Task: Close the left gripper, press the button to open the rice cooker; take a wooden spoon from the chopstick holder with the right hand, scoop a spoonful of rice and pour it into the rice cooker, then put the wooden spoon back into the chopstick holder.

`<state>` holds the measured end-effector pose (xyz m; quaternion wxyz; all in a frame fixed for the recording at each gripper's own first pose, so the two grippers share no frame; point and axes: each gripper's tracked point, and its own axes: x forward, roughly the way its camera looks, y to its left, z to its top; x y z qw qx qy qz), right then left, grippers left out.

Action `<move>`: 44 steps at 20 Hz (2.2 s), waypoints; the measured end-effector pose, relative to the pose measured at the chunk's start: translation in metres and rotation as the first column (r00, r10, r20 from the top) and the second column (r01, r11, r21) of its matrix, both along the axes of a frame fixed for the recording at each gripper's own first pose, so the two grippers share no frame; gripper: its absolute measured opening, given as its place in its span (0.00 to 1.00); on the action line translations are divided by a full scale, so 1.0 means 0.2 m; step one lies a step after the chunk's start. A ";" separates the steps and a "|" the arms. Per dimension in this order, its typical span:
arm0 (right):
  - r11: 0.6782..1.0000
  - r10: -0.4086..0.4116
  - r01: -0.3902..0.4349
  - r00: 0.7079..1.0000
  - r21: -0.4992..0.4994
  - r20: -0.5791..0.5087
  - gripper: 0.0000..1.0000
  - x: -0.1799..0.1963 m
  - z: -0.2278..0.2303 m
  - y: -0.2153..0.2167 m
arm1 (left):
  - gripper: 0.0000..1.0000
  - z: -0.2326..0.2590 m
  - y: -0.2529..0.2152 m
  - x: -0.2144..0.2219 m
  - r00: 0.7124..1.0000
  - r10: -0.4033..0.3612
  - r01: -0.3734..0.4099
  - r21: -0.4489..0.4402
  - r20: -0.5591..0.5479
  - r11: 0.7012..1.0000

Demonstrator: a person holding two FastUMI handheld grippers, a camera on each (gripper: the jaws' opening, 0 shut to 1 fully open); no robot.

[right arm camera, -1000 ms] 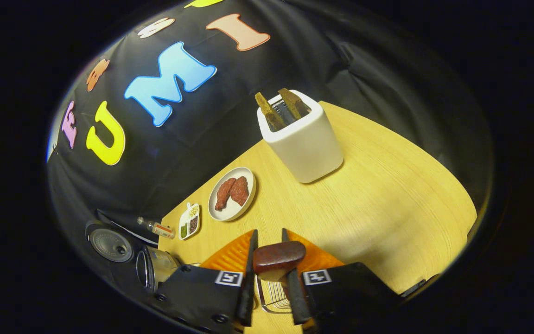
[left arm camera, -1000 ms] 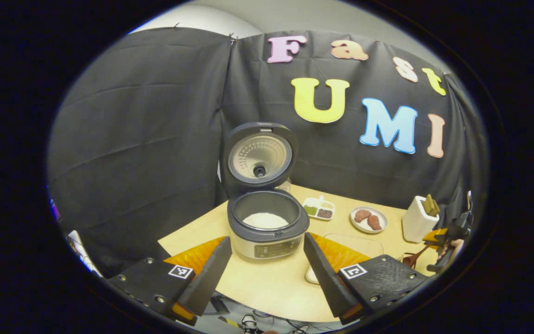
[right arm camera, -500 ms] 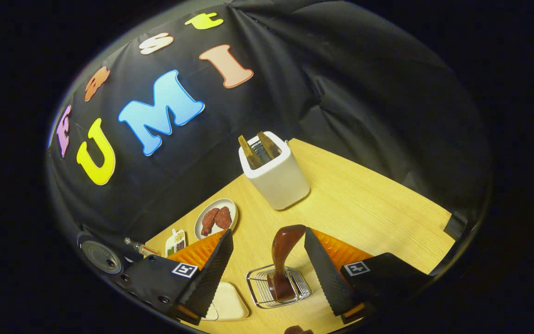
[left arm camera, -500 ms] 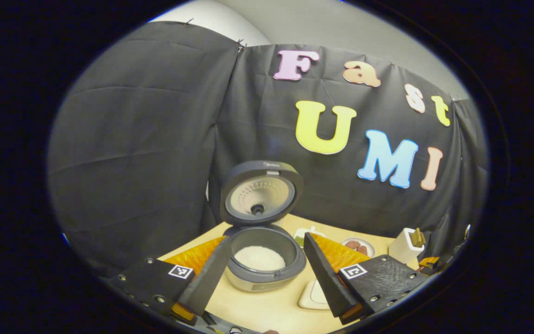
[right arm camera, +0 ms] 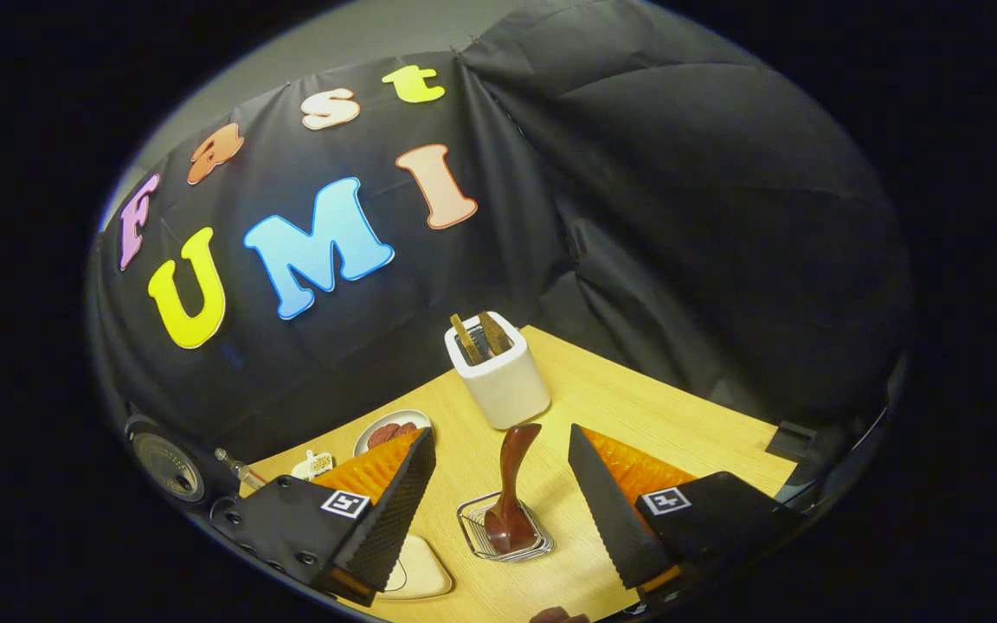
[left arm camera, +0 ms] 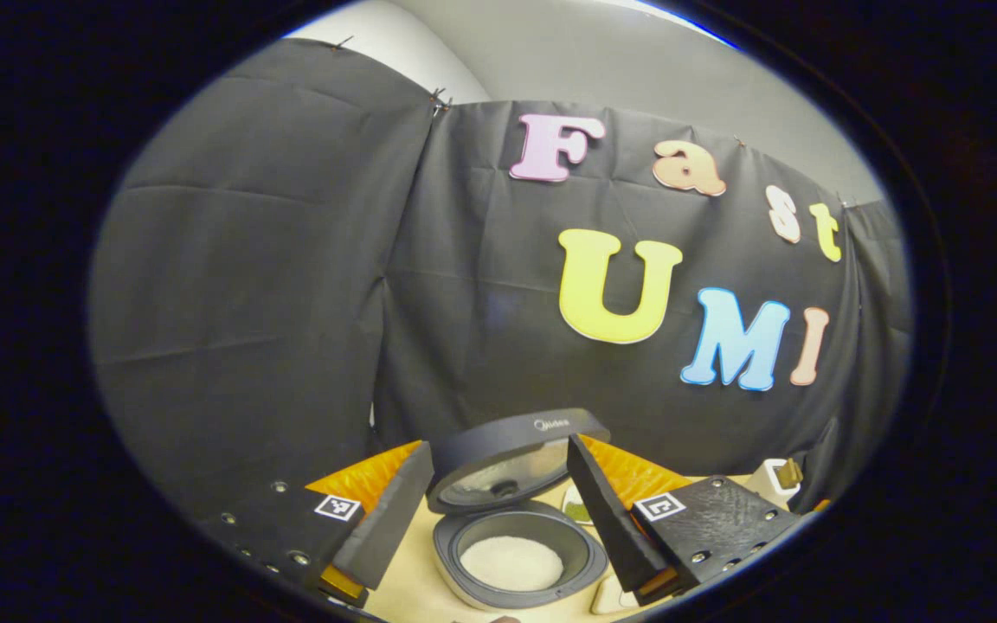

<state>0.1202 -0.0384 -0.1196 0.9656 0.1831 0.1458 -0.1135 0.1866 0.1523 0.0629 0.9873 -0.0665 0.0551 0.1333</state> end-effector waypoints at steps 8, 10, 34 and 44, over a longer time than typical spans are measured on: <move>0.983 0.016 0.002 0.995 -0.183 0.096 0.98 -0.19 0.19 0.11 | 0.99 -0.07 0.09 0.58 0.987 -0.126 0.115 -0.113 -0.097 0.987; 0.980 0.009 0.015 0.993 -0.199 0.121 0.98 -0.24 0.23 0.10 | 0.99 -0.13 0.08 0.69 0.980 -0.150 0.130 -0.147 -0.132 0.981; 0.942 0.150 -0.152 0.988 -0.299 -0.029 0.98 -0.13 -0.05 -0.11 | 1.00 -0.99 -0.45 0.37 0.817 -0.188 0.071 -0.228 -0.545 0.971; 0.930 0.221 -0.226 0.974 -0.290 -0.052 0.98 -0.04 -0.09 -0.16 | 1.00 -1.37 -0.56 0.20 0.746 -0.094 0.049 -0.086 -0.659 0.995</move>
